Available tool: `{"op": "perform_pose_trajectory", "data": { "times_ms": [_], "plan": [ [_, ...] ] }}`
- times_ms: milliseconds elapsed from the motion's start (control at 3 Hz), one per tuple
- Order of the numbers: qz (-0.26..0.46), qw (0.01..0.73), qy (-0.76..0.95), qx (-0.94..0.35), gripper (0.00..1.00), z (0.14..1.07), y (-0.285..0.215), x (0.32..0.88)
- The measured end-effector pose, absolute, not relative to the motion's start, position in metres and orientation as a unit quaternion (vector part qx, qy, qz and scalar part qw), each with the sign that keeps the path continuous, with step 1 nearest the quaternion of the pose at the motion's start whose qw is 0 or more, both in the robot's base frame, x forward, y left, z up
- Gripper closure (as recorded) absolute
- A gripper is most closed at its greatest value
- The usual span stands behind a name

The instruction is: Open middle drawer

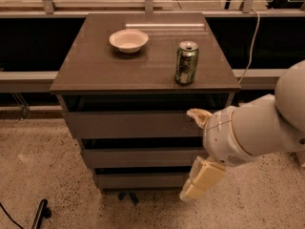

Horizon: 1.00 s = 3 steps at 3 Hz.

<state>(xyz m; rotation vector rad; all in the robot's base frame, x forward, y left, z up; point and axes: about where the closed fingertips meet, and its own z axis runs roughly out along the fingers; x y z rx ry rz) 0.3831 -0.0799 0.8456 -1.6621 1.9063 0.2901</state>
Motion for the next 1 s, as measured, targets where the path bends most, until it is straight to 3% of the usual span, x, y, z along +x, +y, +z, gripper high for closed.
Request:
{"op": "perform_pose_trajectory", "data": {
  "times_ms": [333,667,1000],
  "plan": [
    [0.153,0.28,0.716,-0.621,0.0,0.764,-0.062,0.405],
    [0.216,0.325,0.713,-0.582,0.0,0.664,-0.044,0.407],
    [0.22,0.415,0.7,-0.537,0.0,0.642,-0.054,0.433]
  ]
}}
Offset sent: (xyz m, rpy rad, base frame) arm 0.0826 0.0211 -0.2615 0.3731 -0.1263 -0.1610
